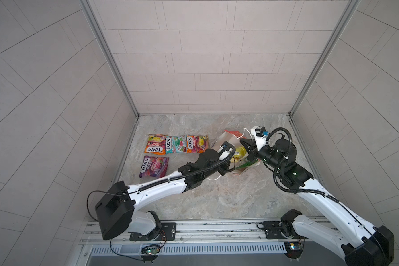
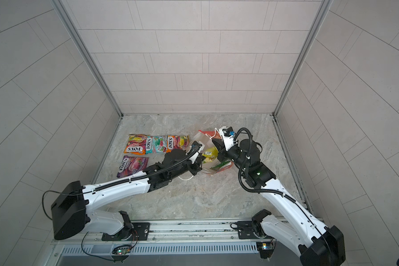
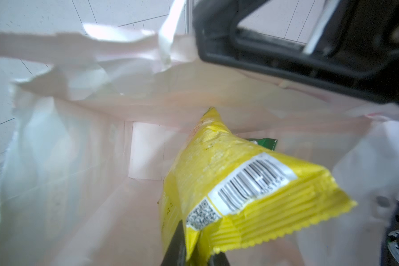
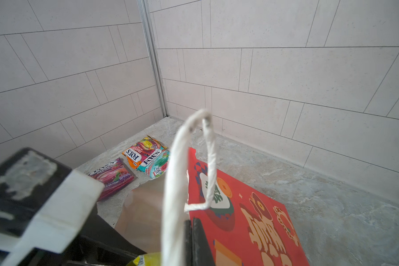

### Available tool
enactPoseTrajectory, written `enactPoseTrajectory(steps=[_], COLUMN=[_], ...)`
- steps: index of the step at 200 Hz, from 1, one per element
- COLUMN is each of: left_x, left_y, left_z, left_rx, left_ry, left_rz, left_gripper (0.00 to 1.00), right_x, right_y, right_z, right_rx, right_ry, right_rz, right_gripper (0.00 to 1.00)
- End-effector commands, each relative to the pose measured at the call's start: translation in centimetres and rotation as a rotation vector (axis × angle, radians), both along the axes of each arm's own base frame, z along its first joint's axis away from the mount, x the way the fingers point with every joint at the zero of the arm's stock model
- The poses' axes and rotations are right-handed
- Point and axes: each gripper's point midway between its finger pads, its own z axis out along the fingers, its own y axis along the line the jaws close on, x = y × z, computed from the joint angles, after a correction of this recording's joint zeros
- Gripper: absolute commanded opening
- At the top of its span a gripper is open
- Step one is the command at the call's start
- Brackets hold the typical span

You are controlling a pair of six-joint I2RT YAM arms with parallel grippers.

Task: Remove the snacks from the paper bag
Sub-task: 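Lift the yellow packet out of the bag with the left gripper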

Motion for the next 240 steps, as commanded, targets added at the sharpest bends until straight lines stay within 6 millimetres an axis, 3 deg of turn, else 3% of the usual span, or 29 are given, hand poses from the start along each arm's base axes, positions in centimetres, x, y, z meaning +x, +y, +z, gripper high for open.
enactPoseTrajectory(steps=[1, 76, 143, 205, 240], left_x=[-0.9, -2.7, -3.8, -3.7, -3.1], left_y=[0.6, 2.6, 4.5, 9.5, 13.1], left_z=[1.3, 3.7, 8.0, 11.5, 11.2], left_rx=[-0.025, -0.038, -0.089, -0.185, -0.182], left_ry=[0.005, 0.01, 0.012, 0.074, 0.142], left_rz=[-0.017, -0.031, -0.02, 0.04, 0.125], left_gripper=[0.16, 0.17, 0.17, 0.17, 0.16], right_x=[0.2, 0.8, 1.7, 2.1, 2.3], right_y=[-0.4, -1.9, -3.7, -5.0, -5.5], right_z=[1.4, 1.2, 0.8, 0.7, 0.6], right_rx=[0.037, 0.047, 0.07, 0.097, 0.104], right_ry=[-0.032, -0.022, 0.005, 0.027, 0.034], right_rz=[-0.021, -0.089, -0.152, -0.184, -0.196], right_gripper=[0.0, 0.0, 0.0, 0.0, 0.0])
